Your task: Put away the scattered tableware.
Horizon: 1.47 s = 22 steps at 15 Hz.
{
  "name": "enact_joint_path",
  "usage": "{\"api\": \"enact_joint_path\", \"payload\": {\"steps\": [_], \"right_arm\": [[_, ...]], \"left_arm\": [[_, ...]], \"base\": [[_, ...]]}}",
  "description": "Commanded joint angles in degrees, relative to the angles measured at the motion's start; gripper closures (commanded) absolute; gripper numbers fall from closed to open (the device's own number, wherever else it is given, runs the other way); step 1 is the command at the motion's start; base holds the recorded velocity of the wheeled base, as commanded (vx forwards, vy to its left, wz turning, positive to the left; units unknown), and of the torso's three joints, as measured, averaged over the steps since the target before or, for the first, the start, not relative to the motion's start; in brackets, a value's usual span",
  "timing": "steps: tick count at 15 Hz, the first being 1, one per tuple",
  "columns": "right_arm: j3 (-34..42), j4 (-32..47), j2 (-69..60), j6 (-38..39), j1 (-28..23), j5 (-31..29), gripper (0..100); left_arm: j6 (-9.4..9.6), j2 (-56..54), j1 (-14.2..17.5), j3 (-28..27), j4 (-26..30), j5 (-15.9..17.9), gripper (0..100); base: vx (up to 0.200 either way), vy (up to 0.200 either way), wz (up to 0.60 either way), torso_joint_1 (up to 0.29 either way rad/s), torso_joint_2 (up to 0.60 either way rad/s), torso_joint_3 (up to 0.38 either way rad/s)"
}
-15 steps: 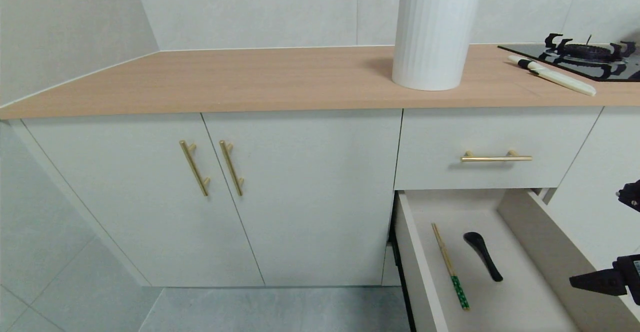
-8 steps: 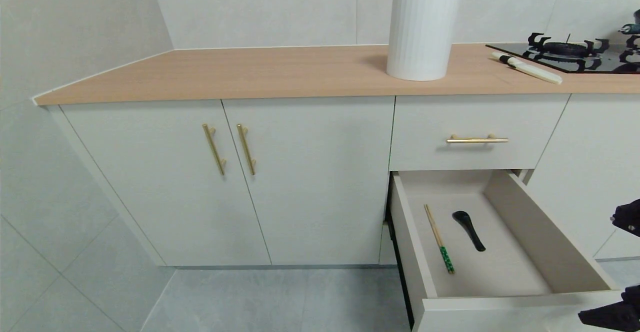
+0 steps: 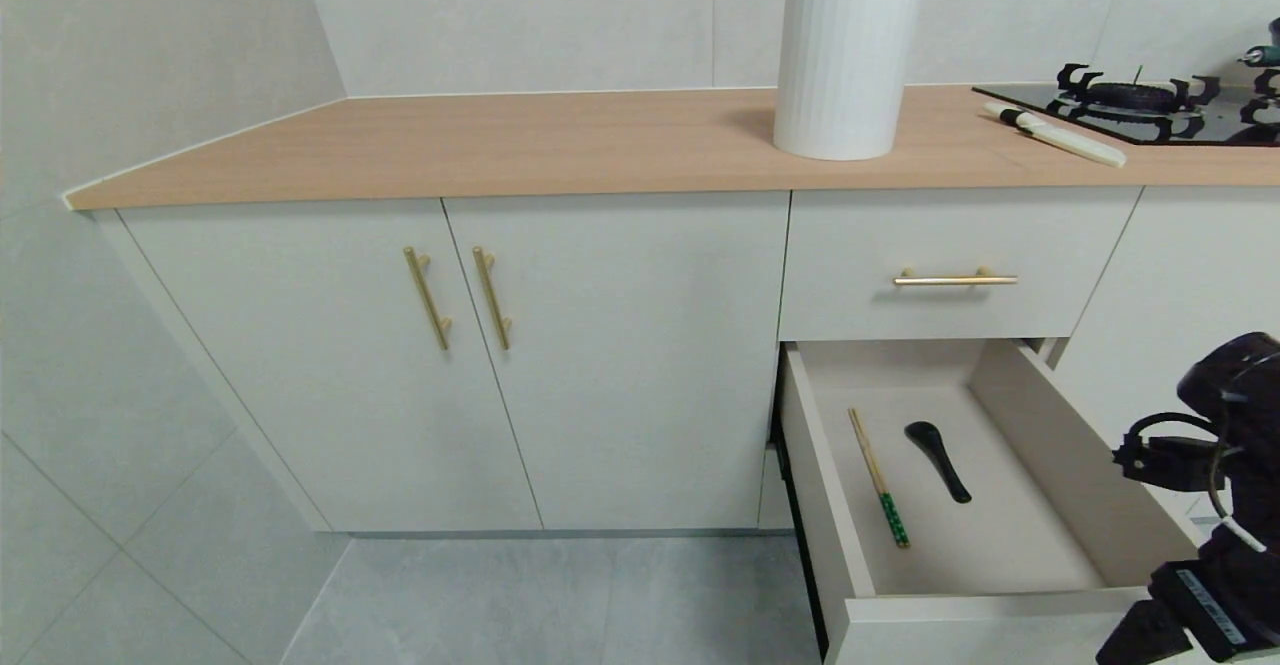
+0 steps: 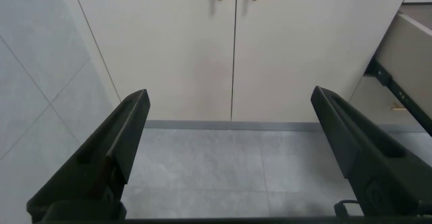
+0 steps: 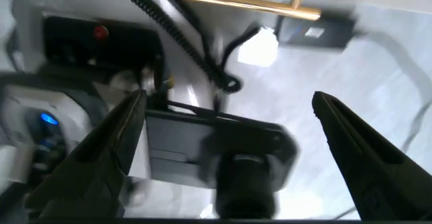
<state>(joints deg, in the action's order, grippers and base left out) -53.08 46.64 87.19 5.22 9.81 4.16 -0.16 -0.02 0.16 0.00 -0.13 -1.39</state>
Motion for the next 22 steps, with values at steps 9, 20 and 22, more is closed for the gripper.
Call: {"api": "enact_joint_path", "payload": {"steps": [9, 20, 22], "right_arm": [[5.35, -12.89, 6.94, 3.48, 3.99, -1.26, 0], [12.91, -31.17, 5.63, 3.57, 3.9, -7.15, 0], [12.91, -32.58, 5.63, 3.57, 3.9, -7.15, 0]], "left_arm": [[-0.02, 0.02, 0.02, 0.0, -0.04, -0.02, 0], [-0.02, 0.02, 0.02, 0.0, -0.04, -0.02, 0], [-0.02, 0.02, 0.02, 0.0, -0.04, -0.02, 0]], "base": [[0.0, 0.0, 0.0, 0.0, 0.0, 0.0], [0.0, 0.0, 0.0, 0.0, 0.0, 0.0], [0.0, 0.0, 0.0, 0.0, 0.0, 0.0]]}}
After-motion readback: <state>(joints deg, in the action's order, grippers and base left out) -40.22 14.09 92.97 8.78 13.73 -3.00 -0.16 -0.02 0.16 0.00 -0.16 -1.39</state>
